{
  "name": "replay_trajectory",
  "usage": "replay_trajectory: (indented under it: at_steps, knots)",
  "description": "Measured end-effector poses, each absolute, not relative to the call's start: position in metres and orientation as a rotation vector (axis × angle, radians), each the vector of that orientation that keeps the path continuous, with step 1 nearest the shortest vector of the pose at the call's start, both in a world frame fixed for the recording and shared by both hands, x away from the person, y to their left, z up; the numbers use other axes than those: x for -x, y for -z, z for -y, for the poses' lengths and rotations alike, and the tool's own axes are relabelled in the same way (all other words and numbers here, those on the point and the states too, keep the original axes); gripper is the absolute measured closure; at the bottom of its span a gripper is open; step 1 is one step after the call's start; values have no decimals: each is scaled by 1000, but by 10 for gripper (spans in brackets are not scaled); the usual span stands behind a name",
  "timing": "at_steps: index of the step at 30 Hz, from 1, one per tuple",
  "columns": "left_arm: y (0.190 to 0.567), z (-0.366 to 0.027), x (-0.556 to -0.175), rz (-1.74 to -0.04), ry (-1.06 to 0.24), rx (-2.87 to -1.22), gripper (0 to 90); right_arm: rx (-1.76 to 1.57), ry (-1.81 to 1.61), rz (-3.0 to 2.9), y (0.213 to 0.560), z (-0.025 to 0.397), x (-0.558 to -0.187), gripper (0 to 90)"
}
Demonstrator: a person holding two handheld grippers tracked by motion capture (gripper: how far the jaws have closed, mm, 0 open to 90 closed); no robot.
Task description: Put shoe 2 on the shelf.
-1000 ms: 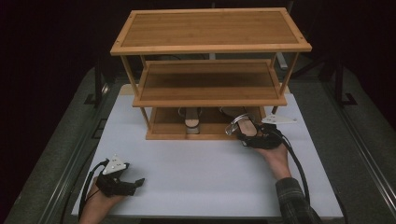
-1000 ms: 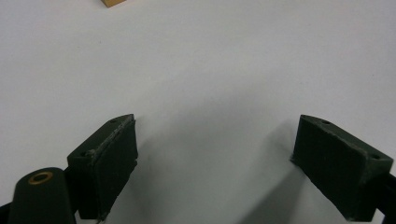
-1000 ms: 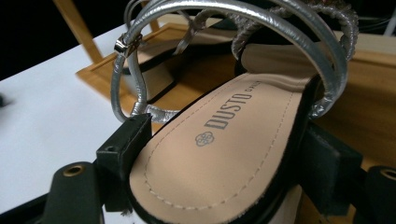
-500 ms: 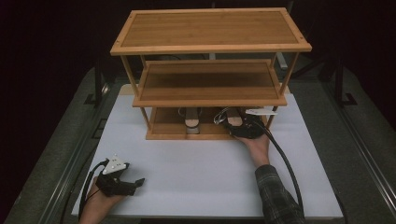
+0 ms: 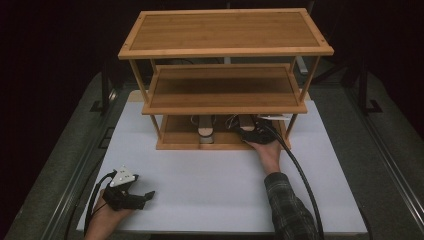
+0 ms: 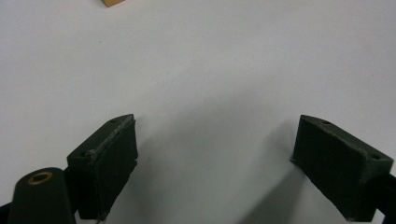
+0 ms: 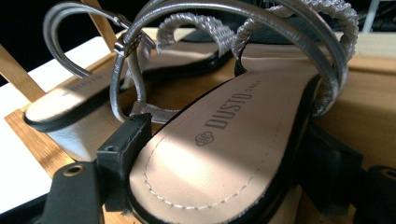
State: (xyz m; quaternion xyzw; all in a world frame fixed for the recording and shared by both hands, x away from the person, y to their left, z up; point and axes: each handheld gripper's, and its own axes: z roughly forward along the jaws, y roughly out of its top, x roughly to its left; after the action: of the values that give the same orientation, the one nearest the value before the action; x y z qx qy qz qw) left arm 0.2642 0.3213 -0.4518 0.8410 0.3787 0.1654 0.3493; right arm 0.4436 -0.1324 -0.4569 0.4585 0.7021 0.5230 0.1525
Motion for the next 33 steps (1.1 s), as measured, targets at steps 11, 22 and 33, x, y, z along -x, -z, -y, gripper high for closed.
replay_trajectory:
  at_steps: [11,22,33]
  knots:
    - [452,-322,-264,-982,-429,-2179,128,-1388,-1400,-2137,457,130,-444,198]
    - [452,-321,-264,-981,-429,-2179,128,-1255,-1318,-2211,441,153,-420,333]
    - [452,-321,-264,-981,-428,-2178,128,-1202,-1349,-2220,442,139,-418,346]
